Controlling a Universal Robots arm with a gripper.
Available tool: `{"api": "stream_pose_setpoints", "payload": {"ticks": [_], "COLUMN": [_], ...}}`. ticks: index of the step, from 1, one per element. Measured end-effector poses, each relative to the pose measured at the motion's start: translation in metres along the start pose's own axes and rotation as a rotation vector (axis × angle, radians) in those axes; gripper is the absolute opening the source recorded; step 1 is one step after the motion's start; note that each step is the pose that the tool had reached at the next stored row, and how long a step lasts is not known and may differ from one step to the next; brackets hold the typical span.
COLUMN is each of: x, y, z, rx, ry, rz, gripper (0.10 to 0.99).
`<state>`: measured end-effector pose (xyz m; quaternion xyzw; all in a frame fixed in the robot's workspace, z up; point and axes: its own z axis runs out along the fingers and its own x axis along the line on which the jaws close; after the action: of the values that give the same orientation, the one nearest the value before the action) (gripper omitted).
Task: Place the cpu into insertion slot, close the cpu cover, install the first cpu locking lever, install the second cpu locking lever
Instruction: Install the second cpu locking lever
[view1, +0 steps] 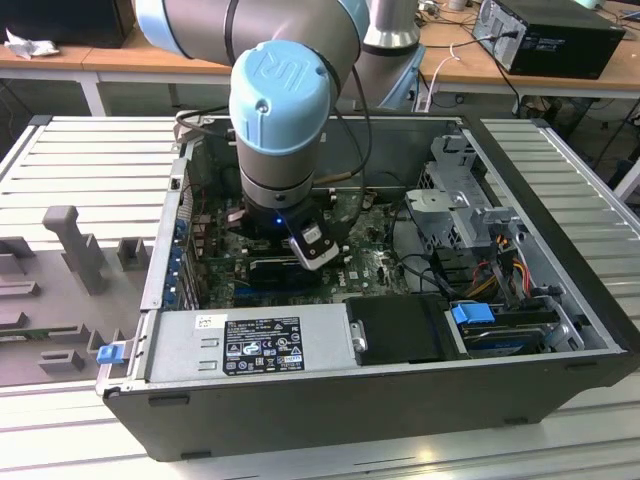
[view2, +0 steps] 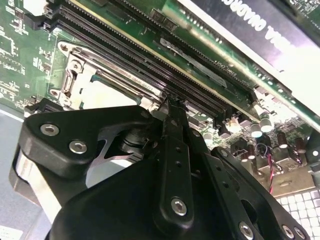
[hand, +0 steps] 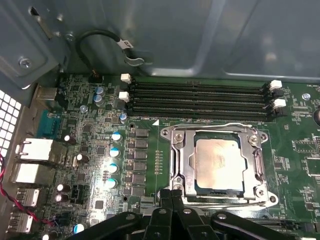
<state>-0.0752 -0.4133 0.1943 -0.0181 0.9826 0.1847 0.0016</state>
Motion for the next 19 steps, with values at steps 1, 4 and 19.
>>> {"api": "stream_pose_setpoints", "payload": {"ticks": [1, 4, 19], "x": [0.0001, 0.0006, 0.004], "y": [0.0, 0.0001, 0.0058], "z": [0.0006, 0.0022, -0.0061], "rx": [-0.001, -0.007, -0.011], "ry": [0.0, -0.0004, -0.0004], "rz": [0.0, 0.0, 0.0], "gripper": [0.106, 0.106, 0.106]}}
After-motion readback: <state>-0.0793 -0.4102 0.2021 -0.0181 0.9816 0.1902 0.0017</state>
